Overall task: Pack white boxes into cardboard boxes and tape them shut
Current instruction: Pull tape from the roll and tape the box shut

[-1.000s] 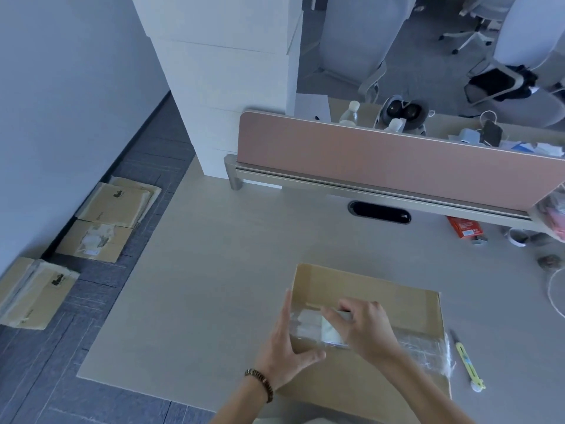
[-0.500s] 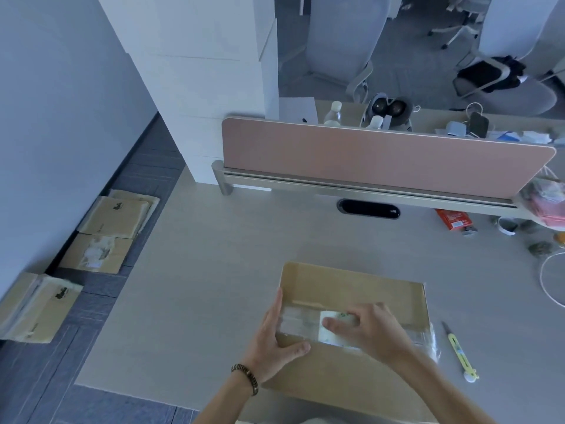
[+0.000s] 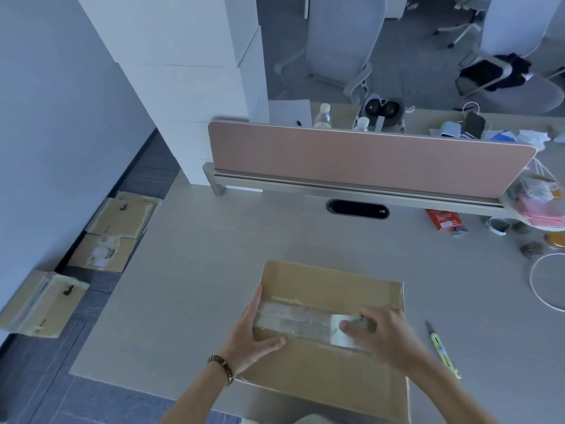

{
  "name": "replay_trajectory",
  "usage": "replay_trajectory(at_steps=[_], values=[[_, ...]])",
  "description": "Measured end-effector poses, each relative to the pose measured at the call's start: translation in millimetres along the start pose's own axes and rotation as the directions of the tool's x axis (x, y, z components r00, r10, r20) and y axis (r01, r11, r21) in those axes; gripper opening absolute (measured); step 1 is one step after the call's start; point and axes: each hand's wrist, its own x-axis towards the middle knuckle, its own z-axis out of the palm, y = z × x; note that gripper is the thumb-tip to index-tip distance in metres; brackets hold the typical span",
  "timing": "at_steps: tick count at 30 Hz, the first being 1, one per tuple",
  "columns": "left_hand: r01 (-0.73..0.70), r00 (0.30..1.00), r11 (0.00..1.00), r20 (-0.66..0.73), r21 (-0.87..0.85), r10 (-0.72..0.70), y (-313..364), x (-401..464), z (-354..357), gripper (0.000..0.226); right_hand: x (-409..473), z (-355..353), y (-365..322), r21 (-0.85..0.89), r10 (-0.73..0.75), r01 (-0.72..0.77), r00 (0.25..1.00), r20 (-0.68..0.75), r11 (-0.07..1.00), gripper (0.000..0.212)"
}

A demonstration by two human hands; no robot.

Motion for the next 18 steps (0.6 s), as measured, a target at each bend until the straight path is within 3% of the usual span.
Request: replay_trajectory(at_steps=[4, 6, 8, 10, 11, 12, 16, 18], values=[[-0.003, 1.0, 1.0, -0.008, 0.021, 0.003, 0.5, 0.6, 1.3, 0.121, -5.5, 1.2, 7.3, 0.263, 0.085, -0.11, 0.991, 0.107, 0.958, 0.078], [-0.011, 1.0, 0.999, -0.012, 0.038, 0.011, 0.8, -0.3, 1.1, 0.122, -4.7, 0.0, 7.0, 0.28, 0.126, -0.148, 0.987, 0.095, 0.949, 0.081], [-0.028, 1.0, 0.998, -0.009, 0.058, 0.029, 0.7, -0.5, 0.6, 0.123, -4.8, -5.0, 5.2, 0.089, 0.147, -0.148, 0.989, 0.015, 0.985, 0.073], [-0.037, 0.999, 0.996, -0.007, 0.076, 0.038, 1.1, -0.1, 0.9, 0.124, -9.0, -14.1, 4.2, -0.205, 0.145, -0.161, 0.985, -0.091, 0.965, 0.071], [-0.037, 0.999, 0.996, -0.008, 0.081, 0.038, 1.3, 0.6, 1.0, 0.124, -12.1, -18.8, 7.0, -0.259, 0.126, -0.153, 0.985, -0.117, 0.954, 0.071], [-0.036, 0.999, 0.996, -0.007, 0.084, 0.037, 1.5, 0.8, 1.3, 0.124, -15.5, -21.7, 12.9, -0.237, 0.113, -0.135, 0.988, -0.105, 0.962, 0.072], [-0.053, 0.998, 0.993, -0.014, 0.105, 0.054, -1.4, 1.0, 1.2, 0.122, -27.0, -29.4, 26.0, 0.23, 0.205, -0.208, 0.978, 0.04, 0.951, 0.085], [-0.06, 0.998, 0.992, -0.022, 0.111, 0.062, -1.6, 1.8, 1.5, 0.123, -27.4, -31.6, 27.3, 0.206, 0.191, -0.188, 0.982, 0.005, 0.96, 0.087]])
